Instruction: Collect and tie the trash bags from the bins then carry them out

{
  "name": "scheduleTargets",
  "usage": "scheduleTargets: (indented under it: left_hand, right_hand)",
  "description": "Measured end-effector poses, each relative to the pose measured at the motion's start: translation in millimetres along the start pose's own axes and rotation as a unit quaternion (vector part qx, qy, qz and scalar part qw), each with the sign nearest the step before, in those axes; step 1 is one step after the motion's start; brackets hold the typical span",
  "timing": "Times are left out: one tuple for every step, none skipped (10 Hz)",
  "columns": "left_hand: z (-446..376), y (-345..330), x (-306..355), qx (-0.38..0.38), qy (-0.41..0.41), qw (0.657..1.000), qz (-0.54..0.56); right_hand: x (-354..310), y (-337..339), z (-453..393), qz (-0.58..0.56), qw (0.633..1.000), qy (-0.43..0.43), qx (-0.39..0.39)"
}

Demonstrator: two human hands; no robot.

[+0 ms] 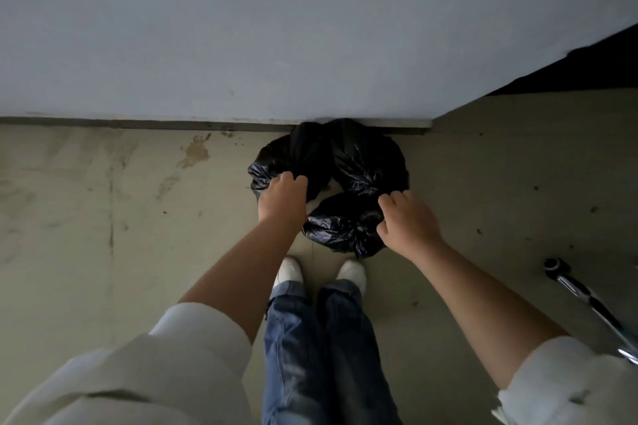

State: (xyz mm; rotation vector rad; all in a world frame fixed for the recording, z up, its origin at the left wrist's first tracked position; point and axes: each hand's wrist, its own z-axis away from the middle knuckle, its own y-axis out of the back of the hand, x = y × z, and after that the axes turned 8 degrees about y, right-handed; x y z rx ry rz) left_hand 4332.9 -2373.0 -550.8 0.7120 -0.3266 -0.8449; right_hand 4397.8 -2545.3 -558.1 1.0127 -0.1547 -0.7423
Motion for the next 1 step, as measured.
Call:
scheduleTargets:
  left_hand:
    - [8.0,1.0,0.4,0.03,-0.028,0.999,-0.024]
  right_hand:
    - [3.8,4.0,5.5,-0.092,0.995,-0.042,-0.008]
